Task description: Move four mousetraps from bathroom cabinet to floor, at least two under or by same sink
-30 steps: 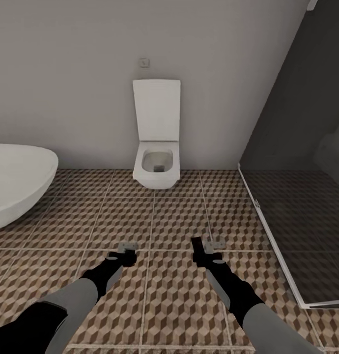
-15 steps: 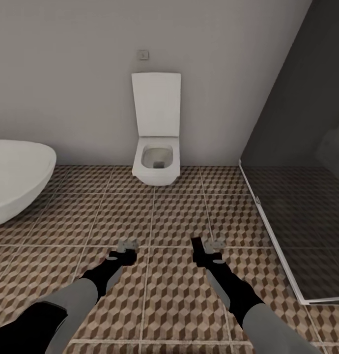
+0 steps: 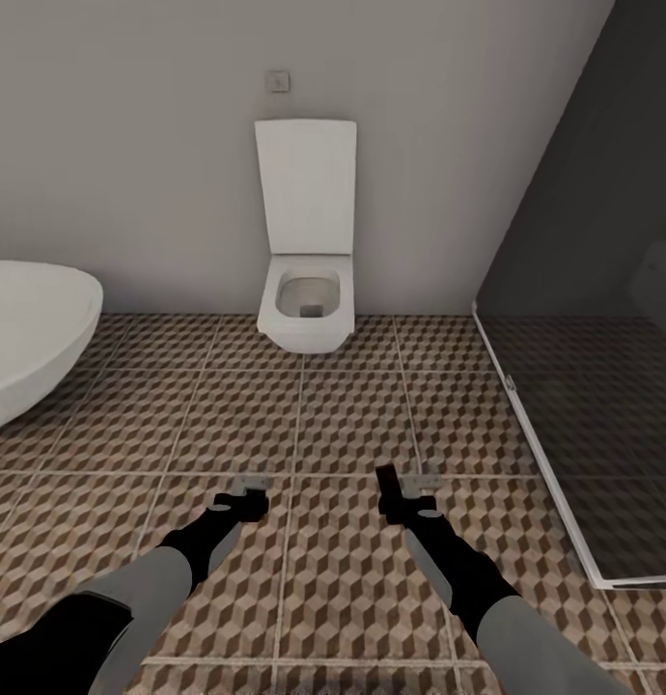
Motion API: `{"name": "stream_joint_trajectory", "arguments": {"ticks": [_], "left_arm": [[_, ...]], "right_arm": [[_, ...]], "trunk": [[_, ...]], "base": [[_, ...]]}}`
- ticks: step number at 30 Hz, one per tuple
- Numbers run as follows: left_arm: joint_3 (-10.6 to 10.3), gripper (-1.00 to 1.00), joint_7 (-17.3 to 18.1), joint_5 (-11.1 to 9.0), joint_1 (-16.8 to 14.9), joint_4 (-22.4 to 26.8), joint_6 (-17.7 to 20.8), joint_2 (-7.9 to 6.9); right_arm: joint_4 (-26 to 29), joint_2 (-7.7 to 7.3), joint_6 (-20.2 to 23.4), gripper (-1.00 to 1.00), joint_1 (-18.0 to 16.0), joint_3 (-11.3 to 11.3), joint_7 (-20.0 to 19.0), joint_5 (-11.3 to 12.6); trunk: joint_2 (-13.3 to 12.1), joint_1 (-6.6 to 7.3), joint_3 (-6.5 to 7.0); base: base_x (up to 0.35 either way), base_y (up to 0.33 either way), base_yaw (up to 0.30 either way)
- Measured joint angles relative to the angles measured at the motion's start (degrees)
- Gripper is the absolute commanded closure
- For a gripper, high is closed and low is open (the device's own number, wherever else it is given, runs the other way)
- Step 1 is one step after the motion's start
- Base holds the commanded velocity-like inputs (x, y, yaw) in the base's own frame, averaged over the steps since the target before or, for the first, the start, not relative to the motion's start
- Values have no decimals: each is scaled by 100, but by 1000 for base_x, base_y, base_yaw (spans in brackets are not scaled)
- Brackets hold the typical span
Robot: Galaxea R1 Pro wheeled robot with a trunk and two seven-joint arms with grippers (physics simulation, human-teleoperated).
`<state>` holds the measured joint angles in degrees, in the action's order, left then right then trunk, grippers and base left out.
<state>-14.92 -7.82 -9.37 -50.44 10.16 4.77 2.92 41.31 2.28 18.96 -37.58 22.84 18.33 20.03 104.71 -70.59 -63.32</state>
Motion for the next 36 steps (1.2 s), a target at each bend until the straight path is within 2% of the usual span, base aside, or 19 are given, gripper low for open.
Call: {"name": "stream_joint_trajectory", "arguments": {"ticks": [36], "left_arm": [[0,100,-1,0,0,-52,0,0]], "right_arm": [[0,5,0,100,0,0,0,-1]], "trunk": [[1444,-791,-981]], "base": [[0,0,0]]}}
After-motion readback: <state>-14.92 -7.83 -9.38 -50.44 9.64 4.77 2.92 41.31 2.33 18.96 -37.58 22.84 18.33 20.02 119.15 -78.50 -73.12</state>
